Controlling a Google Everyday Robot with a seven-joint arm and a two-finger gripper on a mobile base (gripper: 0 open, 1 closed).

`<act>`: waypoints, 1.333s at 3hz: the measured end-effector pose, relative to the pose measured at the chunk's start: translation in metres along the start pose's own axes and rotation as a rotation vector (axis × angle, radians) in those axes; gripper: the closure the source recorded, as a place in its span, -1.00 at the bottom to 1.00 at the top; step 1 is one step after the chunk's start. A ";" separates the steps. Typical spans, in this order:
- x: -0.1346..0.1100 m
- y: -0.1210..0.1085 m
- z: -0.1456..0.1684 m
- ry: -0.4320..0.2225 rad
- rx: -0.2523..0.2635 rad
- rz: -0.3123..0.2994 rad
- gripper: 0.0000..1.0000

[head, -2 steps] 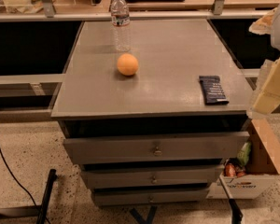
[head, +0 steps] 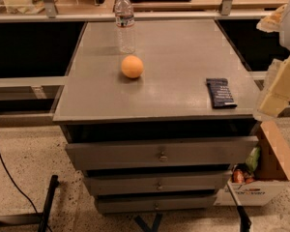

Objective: Pick water bottle

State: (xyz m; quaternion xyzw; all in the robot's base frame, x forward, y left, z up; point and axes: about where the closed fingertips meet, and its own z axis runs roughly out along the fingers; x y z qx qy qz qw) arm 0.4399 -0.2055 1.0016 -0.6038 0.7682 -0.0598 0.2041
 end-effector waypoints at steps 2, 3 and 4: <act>-0.022 -0.048 -0.004 -0.209 0.127 0.029 -1.00; -0.043 -0.083 0.007 -0.334 0.157 0.017 -1.00; -0.057 -0.115 0.028 -0.405 0.163 0.030 -1.00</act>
Offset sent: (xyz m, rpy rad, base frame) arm 0.0931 0.0125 0.0376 0.3307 -0.2725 0.0500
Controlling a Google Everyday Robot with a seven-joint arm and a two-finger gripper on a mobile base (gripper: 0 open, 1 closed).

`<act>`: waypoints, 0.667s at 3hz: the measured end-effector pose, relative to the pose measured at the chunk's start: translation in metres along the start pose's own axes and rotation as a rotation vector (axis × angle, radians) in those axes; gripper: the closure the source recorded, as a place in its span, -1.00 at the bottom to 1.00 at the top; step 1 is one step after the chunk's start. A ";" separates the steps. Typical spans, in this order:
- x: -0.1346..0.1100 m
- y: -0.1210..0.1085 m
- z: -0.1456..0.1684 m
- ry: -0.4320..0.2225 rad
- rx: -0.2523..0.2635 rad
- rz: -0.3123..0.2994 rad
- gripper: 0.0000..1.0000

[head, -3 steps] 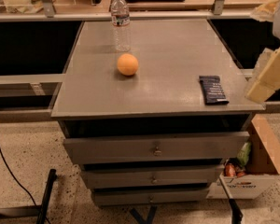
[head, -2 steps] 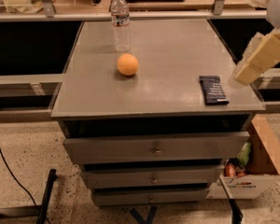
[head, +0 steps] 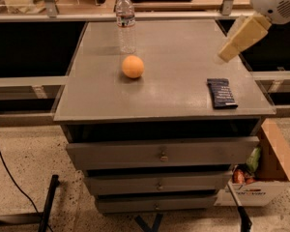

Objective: Pick water bottle

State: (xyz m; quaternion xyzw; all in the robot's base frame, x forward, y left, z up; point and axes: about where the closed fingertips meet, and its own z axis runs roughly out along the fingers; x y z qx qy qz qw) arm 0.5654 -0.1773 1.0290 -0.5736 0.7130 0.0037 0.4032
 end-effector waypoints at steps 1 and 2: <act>0.000 -0.022 0.026 -0.076 0.004 0.040 -1.00; -0.007 -0.034 0.055 -0.151 0.003 0.076 -1.00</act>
Offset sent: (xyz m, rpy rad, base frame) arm 0.0925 0.0335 -0.0271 0.2698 -0.0348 0.0209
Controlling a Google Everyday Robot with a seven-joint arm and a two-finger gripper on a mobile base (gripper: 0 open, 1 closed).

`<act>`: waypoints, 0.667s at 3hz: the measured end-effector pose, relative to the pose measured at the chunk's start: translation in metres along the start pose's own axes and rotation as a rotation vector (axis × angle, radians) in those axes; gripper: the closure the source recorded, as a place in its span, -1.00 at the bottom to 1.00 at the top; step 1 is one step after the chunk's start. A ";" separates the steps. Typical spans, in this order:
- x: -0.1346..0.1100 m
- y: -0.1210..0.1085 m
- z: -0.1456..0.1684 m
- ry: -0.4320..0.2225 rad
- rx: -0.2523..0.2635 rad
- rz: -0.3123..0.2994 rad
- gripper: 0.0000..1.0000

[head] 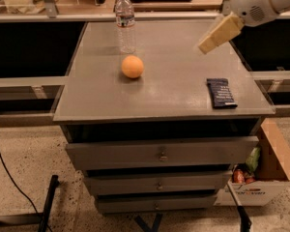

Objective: Pick water bottle

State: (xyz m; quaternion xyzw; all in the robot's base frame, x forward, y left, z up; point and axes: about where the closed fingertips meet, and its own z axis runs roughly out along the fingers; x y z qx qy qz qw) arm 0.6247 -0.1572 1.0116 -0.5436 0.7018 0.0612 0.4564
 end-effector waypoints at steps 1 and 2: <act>-0.009 -0.006 0.024 -0.092 0.003 0.018 -1.00; -0.018 -0.015 0.047 -0.194 0.027 0.061 -1.00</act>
Offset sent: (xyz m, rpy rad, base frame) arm 0.0594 0.0410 -0.0122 0.3129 -0.0977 0.0121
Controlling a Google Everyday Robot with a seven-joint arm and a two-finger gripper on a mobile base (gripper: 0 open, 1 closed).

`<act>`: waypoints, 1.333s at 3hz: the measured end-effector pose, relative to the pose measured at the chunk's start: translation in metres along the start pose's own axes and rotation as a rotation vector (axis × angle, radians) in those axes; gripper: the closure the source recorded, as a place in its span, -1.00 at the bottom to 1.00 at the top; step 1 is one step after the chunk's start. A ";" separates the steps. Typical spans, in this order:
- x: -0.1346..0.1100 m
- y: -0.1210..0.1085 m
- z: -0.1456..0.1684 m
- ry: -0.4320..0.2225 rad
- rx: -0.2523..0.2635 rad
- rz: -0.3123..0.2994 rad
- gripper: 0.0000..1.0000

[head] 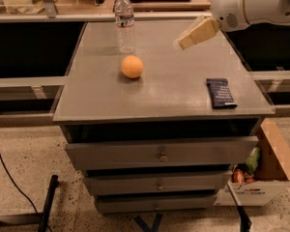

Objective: Pick water bottle

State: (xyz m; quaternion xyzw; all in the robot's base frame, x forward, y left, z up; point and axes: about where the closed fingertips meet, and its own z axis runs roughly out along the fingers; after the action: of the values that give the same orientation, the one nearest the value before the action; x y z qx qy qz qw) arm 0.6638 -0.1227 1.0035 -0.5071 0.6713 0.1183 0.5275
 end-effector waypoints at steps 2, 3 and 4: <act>0.005 -0.004 0.005 0.012 0.046 0.016 -1.00; 0.021 -0.024 0.026 0.033 0.132 0.046 -1.00; 0.039 -0.048 0.051 0.016 0.165 0.089 -1.00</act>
Offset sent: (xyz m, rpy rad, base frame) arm 0.0322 -0.0142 -0.0262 0.0177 -0.0540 -0.2988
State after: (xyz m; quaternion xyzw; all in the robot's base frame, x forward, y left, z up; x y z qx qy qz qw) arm 0.7356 -0.1315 0.9680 -0.4323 0.7048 0.0820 0.5564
